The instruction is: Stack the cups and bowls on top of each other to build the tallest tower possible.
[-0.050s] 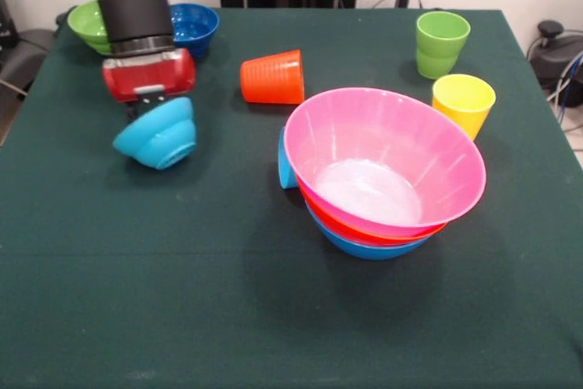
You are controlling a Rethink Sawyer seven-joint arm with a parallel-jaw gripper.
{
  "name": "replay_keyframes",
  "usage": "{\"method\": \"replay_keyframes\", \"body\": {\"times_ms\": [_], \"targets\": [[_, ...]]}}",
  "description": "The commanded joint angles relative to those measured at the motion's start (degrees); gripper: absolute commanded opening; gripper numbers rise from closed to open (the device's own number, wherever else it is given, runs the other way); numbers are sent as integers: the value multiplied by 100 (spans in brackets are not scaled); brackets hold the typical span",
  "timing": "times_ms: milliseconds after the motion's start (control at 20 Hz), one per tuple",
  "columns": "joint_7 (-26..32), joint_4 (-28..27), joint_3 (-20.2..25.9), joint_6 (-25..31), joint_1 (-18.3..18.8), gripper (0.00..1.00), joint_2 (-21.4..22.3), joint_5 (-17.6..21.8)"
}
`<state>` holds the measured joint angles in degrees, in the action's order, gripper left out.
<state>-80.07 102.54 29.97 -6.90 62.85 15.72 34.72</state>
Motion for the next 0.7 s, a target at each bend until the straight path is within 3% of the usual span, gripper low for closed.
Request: {"method": "replay_keyframes", "body": {"times_ms": [50, 700], "targets": [[-1144, 94, -691, -22, -551, 100, -105, -207], [-1290, 5, -653, 112, -494, 100, -57, 105]]}}
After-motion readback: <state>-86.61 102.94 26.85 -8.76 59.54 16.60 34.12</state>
